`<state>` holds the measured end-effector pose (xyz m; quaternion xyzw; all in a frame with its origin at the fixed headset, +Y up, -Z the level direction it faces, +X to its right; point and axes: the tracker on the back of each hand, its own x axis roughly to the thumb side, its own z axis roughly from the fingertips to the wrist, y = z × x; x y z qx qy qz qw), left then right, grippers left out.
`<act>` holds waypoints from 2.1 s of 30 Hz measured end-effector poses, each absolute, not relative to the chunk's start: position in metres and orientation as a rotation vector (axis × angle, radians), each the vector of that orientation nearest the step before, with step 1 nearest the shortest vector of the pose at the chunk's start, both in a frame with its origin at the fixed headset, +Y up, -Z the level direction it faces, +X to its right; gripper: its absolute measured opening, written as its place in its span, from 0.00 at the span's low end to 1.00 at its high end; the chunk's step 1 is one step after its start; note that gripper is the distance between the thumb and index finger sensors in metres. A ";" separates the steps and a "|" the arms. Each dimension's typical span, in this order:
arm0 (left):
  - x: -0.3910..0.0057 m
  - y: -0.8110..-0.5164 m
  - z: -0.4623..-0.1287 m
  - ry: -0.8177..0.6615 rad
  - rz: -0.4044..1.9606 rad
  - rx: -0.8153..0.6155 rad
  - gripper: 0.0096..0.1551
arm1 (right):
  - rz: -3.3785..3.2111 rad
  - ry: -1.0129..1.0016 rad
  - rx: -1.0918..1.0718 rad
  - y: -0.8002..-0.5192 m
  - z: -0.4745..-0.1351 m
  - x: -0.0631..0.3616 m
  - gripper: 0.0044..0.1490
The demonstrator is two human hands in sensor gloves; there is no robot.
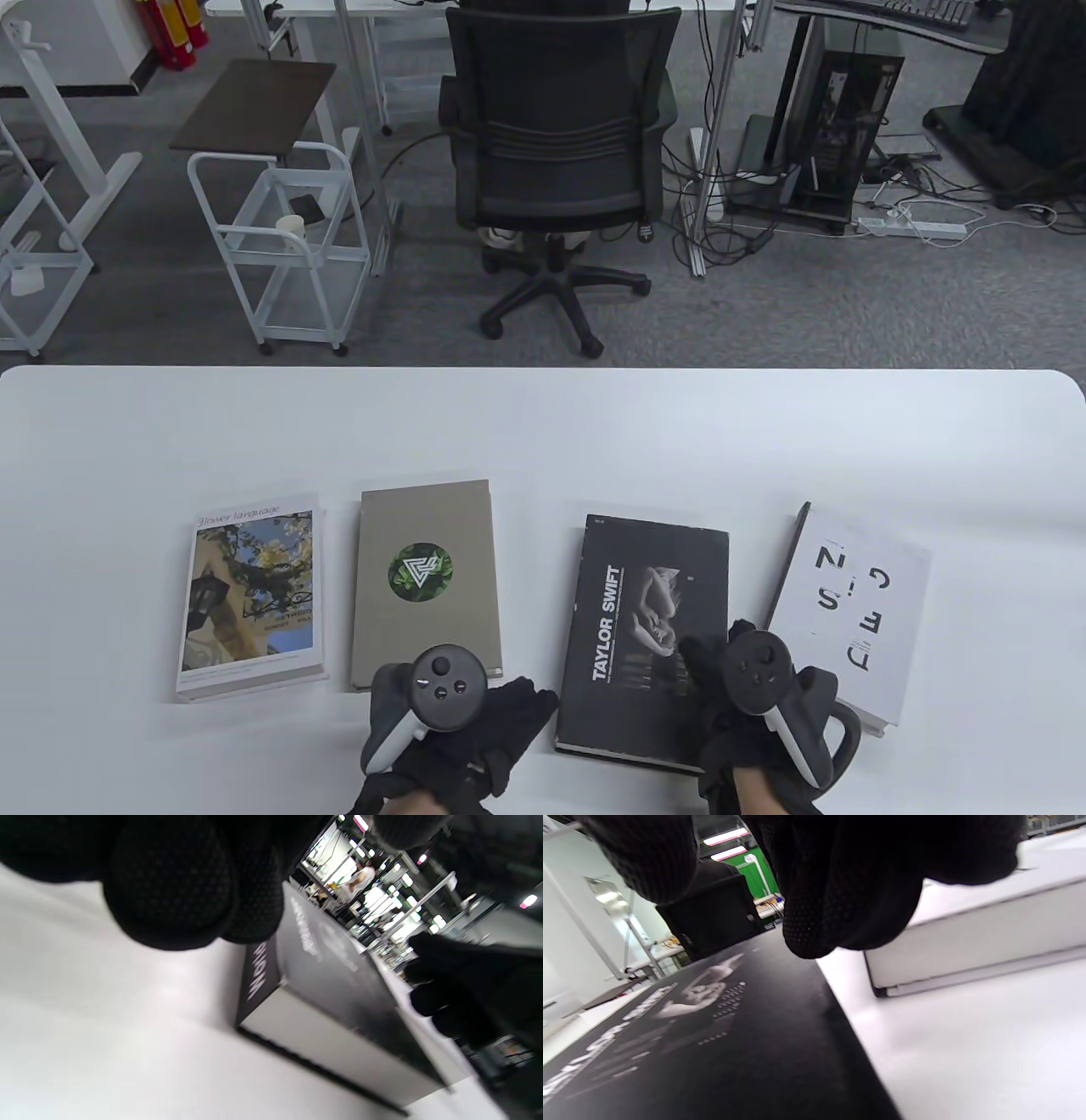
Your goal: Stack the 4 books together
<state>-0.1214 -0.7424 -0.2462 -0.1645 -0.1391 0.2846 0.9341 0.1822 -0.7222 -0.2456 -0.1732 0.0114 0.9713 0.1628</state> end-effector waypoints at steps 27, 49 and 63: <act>-0.074 -0.784 -0.246 -0.273 0.328 -0.481 0.48 | 2.689 0.504 -0.526 -0.751 -0.258 0.181 0.44; -0.093 -0.774 -0.252 -0.278 0.496 -0.504 0.50 | 2.542 0.500 -0.408 -0.739 -0.249 0.178 0.43; -0.106 -0.755 -0.248 -0.333 0.651 -0.476 0.49 | 2.486 0.329 -0.331 -0.704 -0.249 0.181 0.43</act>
